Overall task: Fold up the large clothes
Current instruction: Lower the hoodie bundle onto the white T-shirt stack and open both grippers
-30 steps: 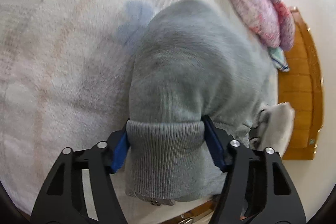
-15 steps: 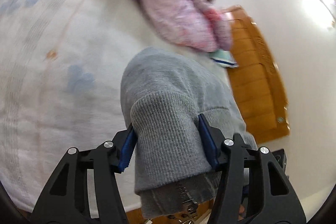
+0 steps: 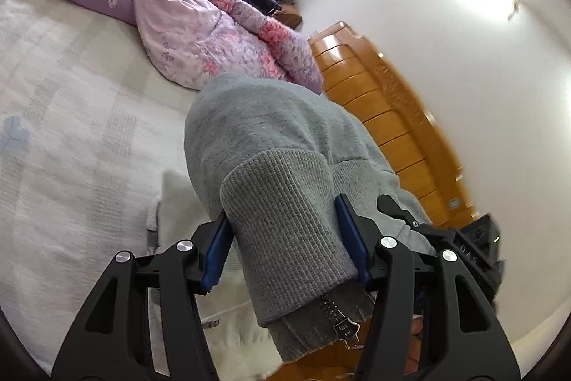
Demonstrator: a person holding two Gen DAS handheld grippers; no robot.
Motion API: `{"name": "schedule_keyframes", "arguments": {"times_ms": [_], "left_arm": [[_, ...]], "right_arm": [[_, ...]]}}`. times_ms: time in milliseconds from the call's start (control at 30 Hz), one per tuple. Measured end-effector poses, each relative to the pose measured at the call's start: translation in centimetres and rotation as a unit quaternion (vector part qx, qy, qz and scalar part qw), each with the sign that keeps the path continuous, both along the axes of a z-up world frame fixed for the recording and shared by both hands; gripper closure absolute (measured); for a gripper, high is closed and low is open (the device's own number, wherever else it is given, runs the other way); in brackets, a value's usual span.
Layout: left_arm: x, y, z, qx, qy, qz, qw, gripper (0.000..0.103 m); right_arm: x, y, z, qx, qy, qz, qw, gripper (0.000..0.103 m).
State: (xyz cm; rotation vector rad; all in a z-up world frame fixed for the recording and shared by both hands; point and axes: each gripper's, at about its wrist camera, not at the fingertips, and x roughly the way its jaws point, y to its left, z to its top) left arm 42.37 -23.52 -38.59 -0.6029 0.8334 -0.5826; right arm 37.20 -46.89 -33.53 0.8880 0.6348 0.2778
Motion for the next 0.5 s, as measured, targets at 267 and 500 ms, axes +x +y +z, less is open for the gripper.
{"name": "schedule_keyframes", "arguments": {"times_ms": [267,500], "left_arm": [[-2.1,-7.8,-7.9,0.164,0.034,-0.057,0.9843,0.045],[-2.6,-4.6,-5.6,0.172,0.028,-0.013,0.9846,0.033]], "right_arm": [[-0.4,-5.2,-12.4,-0.056,0.239,-0.041,0.968,0.061],[-3.0,-5.8,-10.4,-0.191,0.299,-0.068,0.932,0.048]]}}
